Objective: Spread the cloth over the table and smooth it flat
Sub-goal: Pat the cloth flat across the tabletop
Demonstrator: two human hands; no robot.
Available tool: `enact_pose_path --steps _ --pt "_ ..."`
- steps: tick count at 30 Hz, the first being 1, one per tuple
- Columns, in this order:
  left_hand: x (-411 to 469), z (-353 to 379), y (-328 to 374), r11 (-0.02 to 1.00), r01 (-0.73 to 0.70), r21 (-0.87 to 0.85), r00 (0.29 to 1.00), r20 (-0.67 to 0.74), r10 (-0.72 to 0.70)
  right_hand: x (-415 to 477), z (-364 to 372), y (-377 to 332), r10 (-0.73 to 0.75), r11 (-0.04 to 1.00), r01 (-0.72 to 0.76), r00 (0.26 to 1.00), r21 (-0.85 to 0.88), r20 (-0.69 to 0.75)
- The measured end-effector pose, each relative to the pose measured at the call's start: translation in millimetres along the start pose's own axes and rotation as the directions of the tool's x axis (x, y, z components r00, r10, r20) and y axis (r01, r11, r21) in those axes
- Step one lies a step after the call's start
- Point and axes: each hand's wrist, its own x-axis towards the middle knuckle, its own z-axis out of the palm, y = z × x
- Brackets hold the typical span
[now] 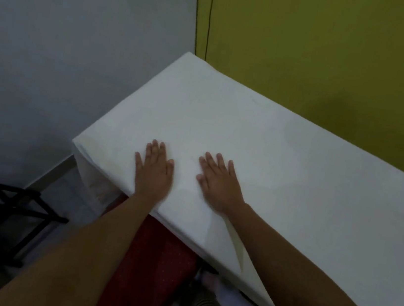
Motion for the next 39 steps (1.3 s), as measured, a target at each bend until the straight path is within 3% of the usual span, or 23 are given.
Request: enact_pose_path --steps 5,12,18,23,26,29,33,36,38,39 --pt "40 8 30 0.999 -0.052 0.008 0.999 0.007 0.052 74 -18 44 0.051 0.998 -0.051 0.998 -0.029 -0.021" --pt "76 18 28 1.0 -0.012 0.019 0.999 -0.045 0.013 153 -48 134 0.074 0.996 -0.079 0.994 -0.05 -0.085" --pt "75 22 26 1.0 -0.006 0.005 0.999 -0.046 0.006 192 -69 192 0.294 0.952 -0.305 0.938 -0.034 -0.182" --pt "76 17 28 0.999 0.017 -0.042 1.0 -0.009 -0.017 184 -72 205 0.55 0.832 -0.55 0.806 0.064 -0.218" --pt "74 13 23 0.999 0.014 -0.042 1.0 -0.006 -0.015 171 -64 172 0.341 0.931 -0.362 0.907 -0.043 -0.248" --pt "76 5 1 0.999 0.045 -0.006 0.999 -0.01 -0.045 152 -43 113 0.068 0.988 -0.081 0.993 -0.128 -0.1" --pt "86 -9 -44 0.997 0.056 0.045 0.998 0.024 -0.057 93 -9 19 -0.183 0.979 0.178 0.982 -0.095 -0.045" --pt "90 -15 -62 0.999 -0.029 0.035 0.997 0.068 0.026 47 12 -31 -0.395 0.915 0.397 0.917 -0.064 0.051" --pt "89 -18 -67 0.998 -0.068 0.013 0.996 0.066 0.067 44 11 -35 -0.404 0.912 0.406 0.914 -0.06 0.038" --pt "87 -20 -70 0.997 -0.076 0.004 0.996 0.054 0.076 49 7 -29 -0.332 0.942 0.331 0.943 -0.051 0.003"
